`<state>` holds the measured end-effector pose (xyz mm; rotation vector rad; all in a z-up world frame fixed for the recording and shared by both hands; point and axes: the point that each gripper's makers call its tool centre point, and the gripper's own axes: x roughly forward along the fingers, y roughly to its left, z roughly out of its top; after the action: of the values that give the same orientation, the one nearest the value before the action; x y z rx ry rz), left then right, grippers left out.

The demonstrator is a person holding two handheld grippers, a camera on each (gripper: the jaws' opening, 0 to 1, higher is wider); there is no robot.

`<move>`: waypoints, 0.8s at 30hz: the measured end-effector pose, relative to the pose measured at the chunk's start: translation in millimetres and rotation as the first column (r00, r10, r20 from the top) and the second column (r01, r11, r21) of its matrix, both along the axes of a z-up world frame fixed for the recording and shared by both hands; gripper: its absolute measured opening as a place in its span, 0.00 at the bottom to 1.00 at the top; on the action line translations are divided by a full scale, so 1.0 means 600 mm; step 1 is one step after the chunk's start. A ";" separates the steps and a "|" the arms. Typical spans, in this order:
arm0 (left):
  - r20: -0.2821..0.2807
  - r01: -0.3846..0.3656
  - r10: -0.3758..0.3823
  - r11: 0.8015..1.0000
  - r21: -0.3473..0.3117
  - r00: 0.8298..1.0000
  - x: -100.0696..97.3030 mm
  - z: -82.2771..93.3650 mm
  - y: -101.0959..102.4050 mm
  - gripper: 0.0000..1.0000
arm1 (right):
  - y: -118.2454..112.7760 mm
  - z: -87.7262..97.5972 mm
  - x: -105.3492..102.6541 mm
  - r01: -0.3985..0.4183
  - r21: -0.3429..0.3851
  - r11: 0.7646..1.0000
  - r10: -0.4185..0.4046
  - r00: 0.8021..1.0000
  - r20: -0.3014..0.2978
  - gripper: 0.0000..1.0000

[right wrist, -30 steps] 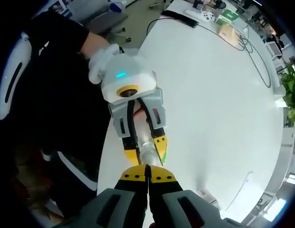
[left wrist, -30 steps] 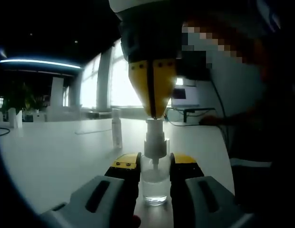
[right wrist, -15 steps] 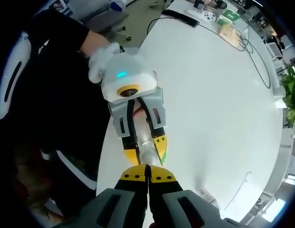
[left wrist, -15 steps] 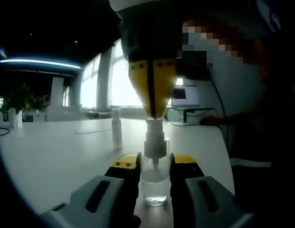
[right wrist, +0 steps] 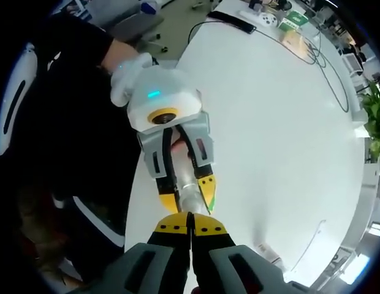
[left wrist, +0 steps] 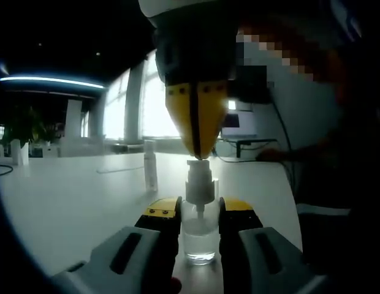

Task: Clamp pump bottle remove cover press pump head put on cover

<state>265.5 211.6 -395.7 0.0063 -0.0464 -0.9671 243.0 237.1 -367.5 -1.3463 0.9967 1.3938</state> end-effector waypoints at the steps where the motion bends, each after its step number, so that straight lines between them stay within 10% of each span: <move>1: 0.000 0.000 0.000 1.000 0.000 1.000 0.000 0.000 0.000 0.15 | -0.001 0.000 0.000 0.001 0.005 1.000 -0.001 1.000 -0.001 0.00; 24: 0.001 0.001 -0.001 1.000 0.000 1.000 0.001 0.000 0.000 0.15 | 0.001 0.010 0.000 -0.001 0.017 1.000 0.001 1.000 -0.016 0.00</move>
<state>266.0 211.6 -395.5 0.0069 -0.0471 -0.9681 242.8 237.5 -361.7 -1.3252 0.9929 1.4127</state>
